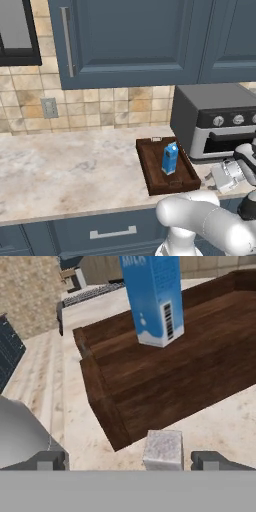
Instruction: Take out the milk from the fridge and place it on the tray on the counter. Then take the sugar cube near the tray and place it in the tray.
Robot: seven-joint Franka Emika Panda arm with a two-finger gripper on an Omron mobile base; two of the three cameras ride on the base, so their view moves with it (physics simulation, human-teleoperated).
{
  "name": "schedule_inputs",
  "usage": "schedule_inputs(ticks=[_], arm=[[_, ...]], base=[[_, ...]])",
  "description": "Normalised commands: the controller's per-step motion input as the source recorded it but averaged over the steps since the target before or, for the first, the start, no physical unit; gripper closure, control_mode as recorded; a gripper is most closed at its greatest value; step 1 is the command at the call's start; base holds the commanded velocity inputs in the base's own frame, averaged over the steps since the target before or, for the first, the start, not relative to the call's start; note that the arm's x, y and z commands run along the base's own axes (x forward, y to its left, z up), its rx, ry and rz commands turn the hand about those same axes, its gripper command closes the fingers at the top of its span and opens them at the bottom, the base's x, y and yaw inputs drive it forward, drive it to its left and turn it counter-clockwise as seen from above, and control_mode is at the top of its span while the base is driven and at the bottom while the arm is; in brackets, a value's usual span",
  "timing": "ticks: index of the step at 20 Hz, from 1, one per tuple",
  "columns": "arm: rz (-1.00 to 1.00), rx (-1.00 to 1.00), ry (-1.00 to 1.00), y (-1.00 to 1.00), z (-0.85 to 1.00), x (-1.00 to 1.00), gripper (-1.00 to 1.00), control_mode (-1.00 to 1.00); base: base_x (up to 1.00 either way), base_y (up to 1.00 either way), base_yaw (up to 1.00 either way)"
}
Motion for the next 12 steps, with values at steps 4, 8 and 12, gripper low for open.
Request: schedule_inputs(ticks=[4,8,12], arm=[[0.0,0.02,0.0,0.0,-0.15,0.13,-1.0,-1.0],[0.0,0.01,-0.05,0.0,-0.16,0.1,-1.0,-1.0],[0.0,0.0,-0.07,0.0,-0.13,0.15,-1.0,-1.0]], base=[[0.0,0.0,0.0],[0.0,0.0,0.0],[0.0,0.0,0.0]])
